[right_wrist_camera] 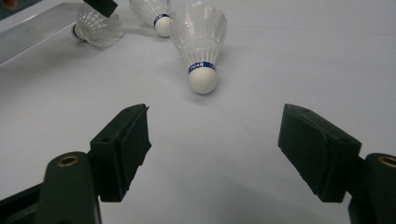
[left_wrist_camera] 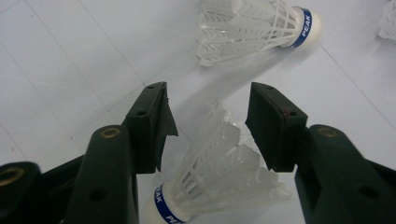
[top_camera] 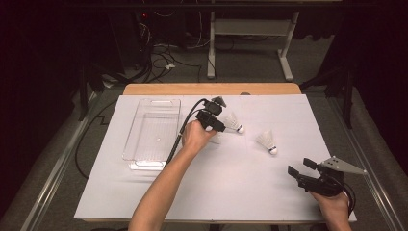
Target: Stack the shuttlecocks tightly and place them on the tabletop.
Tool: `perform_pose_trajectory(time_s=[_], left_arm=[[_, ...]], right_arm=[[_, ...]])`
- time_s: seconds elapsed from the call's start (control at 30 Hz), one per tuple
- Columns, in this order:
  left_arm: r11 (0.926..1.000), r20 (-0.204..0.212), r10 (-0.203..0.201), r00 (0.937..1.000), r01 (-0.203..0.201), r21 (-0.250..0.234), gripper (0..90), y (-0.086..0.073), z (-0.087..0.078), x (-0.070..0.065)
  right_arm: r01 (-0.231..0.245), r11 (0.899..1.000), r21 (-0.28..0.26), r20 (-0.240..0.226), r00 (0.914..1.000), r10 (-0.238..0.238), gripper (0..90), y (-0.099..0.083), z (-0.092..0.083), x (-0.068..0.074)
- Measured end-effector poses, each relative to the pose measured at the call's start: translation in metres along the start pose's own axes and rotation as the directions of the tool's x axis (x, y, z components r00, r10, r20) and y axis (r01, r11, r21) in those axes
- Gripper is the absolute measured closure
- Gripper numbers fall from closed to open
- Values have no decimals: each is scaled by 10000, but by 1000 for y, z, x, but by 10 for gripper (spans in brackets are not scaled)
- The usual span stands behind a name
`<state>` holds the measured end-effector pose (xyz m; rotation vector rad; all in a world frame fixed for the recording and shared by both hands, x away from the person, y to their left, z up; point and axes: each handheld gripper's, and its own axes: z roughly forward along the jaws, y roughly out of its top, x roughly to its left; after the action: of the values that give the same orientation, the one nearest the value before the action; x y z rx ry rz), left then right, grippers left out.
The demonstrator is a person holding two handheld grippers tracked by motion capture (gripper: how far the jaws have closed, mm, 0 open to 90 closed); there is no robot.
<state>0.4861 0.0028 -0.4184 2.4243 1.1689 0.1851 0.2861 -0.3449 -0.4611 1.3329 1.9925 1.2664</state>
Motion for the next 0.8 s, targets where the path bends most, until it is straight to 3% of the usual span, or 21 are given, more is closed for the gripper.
perform_pose_trajectory(time_s=[0.8], left_arm=[[10000,105,-4,9999,4,-26,483,0,-1,0]], right_arm=[[-2,10000,5,-5,10000,2,250,0,0,0]])
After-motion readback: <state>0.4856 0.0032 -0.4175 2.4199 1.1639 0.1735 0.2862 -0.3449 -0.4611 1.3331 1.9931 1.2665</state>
